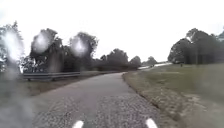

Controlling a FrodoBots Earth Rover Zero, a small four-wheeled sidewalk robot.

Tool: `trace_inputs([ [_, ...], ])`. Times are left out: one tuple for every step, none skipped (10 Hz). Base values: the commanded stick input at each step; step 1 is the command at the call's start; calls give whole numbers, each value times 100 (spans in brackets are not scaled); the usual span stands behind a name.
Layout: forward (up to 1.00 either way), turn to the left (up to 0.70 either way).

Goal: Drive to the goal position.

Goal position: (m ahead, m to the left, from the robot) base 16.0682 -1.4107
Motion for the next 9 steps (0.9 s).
trace_inputs([
  [100,0],
  [100,0],
  [100,0],
  [100,0],
  [100,0],
  [100,0],
  [99,0],
  [98,7],
  [98,32],
])
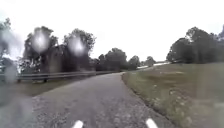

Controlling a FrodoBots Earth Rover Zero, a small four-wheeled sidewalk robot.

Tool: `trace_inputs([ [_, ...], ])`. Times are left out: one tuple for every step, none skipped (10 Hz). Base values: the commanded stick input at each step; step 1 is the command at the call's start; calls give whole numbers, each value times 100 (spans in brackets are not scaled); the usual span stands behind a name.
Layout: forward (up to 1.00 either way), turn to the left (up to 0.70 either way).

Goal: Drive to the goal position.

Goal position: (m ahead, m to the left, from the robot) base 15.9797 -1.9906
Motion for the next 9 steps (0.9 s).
trace_inputs([
  [97,35],
  [97,0],
  [96,0],
  [97,0],
  [97,0],
  [97,39],
  [97,36],
  [97,3],
  [98,0],
])
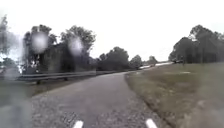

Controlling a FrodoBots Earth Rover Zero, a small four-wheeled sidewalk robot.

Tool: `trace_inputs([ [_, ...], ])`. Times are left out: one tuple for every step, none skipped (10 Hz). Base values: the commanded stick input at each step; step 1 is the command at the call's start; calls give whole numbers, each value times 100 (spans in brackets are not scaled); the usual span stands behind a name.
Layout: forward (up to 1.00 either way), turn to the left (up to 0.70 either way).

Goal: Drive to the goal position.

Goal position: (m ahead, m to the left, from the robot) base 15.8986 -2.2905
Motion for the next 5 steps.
trace_inputs([
  [98,0],
  [98,0],
  [98,0],
  [97,0],
  [96,0],
])
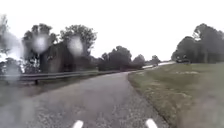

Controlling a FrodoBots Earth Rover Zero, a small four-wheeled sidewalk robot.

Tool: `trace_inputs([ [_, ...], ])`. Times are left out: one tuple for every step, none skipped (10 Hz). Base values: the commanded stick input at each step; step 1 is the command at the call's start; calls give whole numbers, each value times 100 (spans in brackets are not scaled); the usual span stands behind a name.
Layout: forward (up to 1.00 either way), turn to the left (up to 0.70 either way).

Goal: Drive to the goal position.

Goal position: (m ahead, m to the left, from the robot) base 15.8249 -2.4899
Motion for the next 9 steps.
trace_inputs([
  [96,0],
  [96,0],
  [97,0],
  [97,0],
  [96,24],
  [96,38],
  [97,9],
  [96,0],
  [97,0],
])
